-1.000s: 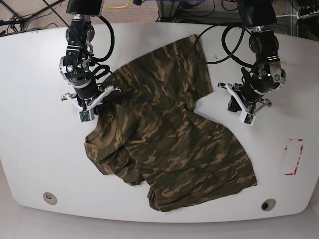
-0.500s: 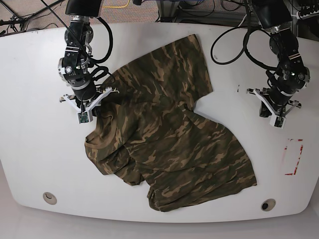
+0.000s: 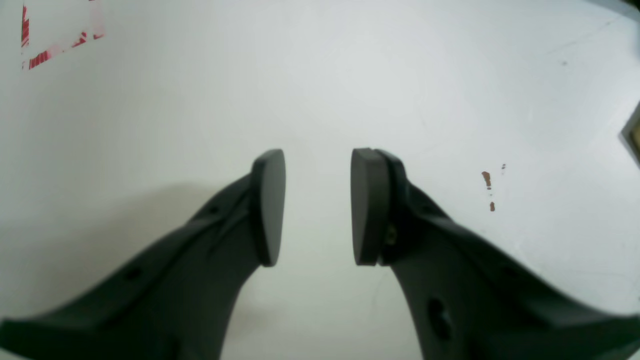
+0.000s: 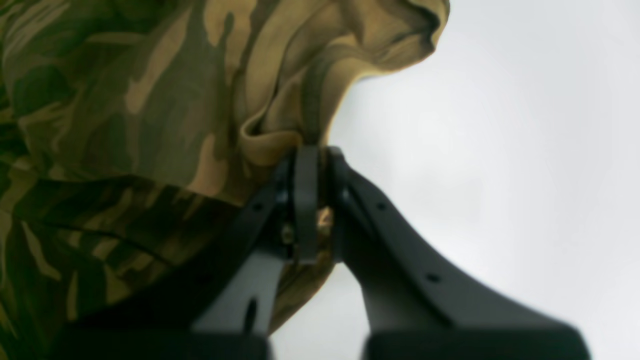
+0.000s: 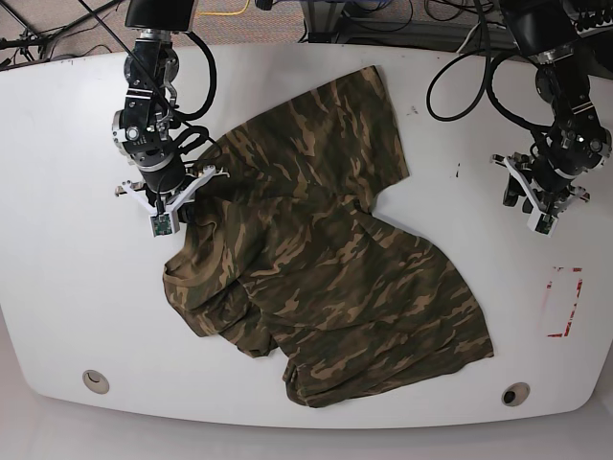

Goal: Fold the T-shirt properly
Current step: 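Open the left gripper and lift it away from the shirt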

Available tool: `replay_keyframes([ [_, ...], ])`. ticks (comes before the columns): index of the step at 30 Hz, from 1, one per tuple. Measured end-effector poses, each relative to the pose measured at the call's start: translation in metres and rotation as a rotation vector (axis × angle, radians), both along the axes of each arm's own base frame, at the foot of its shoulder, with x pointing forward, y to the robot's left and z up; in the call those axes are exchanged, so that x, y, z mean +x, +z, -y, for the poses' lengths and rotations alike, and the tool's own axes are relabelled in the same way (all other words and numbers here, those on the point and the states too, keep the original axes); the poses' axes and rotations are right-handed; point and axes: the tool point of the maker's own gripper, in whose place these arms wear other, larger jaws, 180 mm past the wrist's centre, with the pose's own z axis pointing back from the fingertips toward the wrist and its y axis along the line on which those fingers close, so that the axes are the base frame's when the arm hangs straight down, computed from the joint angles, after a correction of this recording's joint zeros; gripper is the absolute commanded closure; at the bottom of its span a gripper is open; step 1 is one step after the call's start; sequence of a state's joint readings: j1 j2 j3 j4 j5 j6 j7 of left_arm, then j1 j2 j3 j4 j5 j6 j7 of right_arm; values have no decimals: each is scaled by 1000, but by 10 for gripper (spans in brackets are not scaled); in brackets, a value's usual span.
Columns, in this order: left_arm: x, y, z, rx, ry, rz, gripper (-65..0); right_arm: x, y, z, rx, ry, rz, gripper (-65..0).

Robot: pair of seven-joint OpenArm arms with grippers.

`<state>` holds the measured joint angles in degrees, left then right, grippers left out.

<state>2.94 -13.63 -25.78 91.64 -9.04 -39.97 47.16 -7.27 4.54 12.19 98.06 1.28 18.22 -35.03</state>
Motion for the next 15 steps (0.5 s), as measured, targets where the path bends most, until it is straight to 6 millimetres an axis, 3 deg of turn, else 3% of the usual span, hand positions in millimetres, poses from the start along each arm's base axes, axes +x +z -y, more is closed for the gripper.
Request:
replay_keyframes([
  [6, -25, -26, 7, -3, 4, -112, -176, -33, -38, -13, 28, -7, -150, -27],
  [15, -13, -15, 3, 2, 5, -70, -176, -20, -26, -9, 33, -14, -100, -27],
])
